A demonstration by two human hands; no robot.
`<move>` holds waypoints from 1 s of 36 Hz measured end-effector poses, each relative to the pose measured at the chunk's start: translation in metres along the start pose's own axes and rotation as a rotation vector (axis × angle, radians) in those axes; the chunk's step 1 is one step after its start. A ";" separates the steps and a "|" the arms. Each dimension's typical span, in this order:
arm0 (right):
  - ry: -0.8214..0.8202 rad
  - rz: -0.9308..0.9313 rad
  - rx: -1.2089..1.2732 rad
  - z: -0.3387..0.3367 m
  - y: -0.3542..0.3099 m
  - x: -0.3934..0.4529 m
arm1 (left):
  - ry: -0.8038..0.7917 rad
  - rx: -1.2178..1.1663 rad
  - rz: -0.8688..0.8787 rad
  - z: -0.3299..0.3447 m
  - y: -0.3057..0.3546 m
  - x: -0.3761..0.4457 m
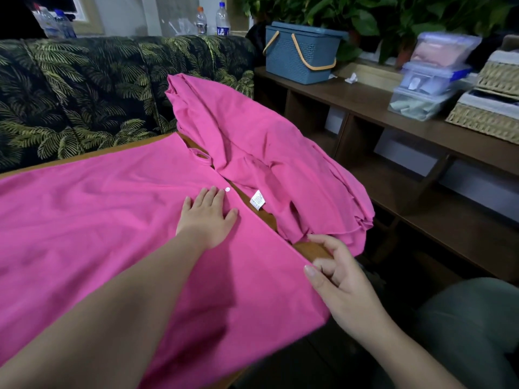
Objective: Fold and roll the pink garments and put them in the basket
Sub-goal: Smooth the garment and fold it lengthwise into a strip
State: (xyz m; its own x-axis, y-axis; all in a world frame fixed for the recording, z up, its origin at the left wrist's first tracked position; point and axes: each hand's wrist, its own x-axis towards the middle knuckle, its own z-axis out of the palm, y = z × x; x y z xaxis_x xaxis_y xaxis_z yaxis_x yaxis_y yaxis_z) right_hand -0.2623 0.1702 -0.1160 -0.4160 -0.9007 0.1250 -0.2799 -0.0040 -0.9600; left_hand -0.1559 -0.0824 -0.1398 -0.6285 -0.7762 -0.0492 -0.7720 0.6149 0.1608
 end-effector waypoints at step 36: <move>0.063 -0.170 -0.142 -0.002 0.005 -0.036 | -0.011 0.013 0.096 0.010 0.049 -0.071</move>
State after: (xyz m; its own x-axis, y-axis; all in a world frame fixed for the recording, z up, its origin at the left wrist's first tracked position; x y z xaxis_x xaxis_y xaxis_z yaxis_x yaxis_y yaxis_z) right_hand -0.2506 0.2039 -0.1249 -0.4045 -0.8633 0.3019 -0.4674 -0.0886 -0.8796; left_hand -0.1503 0.0039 -0.1387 -0.7007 -0.7121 -0.0445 -0.7092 0.6883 0.1528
